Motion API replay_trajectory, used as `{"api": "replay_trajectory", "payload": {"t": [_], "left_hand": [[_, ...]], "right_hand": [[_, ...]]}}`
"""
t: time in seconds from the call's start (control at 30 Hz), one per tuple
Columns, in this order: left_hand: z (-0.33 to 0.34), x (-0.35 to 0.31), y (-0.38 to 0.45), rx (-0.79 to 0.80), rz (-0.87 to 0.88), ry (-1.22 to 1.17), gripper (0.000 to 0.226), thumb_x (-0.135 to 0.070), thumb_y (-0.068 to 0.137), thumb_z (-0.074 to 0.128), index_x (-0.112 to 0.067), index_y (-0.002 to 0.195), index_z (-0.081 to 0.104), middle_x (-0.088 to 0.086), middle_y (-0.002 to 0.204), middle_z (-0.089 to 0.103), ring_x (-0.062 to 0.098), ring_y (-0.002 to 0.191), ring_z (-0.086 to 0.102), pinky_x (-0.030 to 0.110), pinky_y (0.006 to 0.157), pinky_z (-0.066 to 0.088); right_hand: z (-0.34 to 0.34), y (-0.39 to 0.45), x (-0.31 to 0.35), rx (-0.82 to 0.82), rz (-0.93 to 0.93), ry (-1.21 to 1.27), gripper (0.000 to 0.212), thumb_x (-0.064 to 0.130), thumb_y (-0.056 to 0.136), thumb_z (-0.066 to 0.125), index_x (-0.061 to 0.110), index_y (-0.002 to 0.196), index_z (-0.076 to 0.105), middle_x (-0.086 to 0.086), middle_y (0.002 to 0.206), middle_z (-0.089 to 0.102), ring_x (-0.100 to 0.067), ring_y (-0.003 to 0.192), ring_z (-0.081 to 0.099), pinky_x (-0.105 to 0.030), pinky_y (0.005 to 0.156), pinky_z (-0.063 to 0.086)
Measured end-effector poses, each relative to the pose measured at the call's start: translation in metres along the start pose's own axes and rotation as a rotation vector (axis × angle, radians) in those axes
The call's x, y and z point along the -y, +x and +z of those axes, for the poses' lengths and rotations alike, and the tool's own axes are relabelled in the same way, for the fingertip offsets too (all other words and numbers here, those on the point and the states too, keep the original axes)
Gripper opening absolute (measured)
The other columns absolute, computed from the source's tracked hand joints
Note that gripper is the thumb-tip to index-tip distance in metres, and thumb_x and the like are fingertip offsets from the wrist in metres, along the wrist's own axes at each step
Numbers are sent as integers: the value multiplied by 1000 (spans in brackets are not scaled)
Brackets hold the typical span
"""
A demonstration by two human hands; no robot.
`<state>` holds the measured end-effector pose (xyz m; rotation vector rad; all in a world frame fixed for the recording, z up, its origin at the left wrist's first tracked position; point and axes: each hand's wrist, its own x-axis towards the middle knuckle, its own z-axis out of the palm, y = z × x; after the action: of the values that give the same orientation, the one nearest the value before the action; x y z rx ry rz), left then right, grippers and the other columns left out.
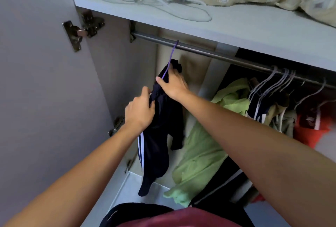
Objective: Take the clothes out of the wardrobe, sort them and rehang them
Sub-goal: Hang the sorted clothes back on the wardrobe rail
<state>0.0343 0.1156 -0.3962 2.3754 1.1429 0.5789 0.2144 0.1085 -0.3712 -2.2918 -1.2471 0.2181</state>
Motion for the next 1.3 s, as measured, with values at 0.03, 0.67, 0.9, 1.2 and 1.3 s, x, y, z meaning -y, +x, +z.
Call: {"api": "replay_trajectory", "payload": {"t": [0.03,0.67,0.9,1.2,1.3], "left_hand": [[-6,6,2,5,7,29,21,-25,102,50,-19,117,38,13,101,68,44,89,64,44,70,43],[-69,52,-47,-5,-49,195,59,-31,91,64,-19,146,47,9,136,43,33,121,44,50,90,50],[-128,45,-69,35,-57,200,59,-46,98,56,-21,150,45,8,133,50,32,121,49,50,91,50],[-147,52,-156,-5,-197,310,54,-43,100,51,-20,148,47,8,128,55,32,112,54,45,86,51],[-150,41,-189,-74,-352,335,57,-48,98,47,-21,148,48,6,127,55,30,112,53,44,84,51]], "right_hand": [[3,5,7,25,-4,6,90,59,100,54,17,166,10,-12,164,35,-33,150,35,-44,116,39],[12,9,83,272,-76,-126,78,51,103,53,20,166,21,-7,168,31,-30,153,30,-41,119,32],[1,-92,88,198,-157,-154,68,48,101,54,23,161,35,-1,165,37,-26,150,32,-45,118,37],[-26,-163,93,262,-427,-13,69,54,92,51,23,154,46,3,158,46,-21,146,36,-51,113,44],[-25,-179,102,301,-537,105,65,52,93,54,22,151,51,6,151,51,-20,142,42,-47,112,43]]}}
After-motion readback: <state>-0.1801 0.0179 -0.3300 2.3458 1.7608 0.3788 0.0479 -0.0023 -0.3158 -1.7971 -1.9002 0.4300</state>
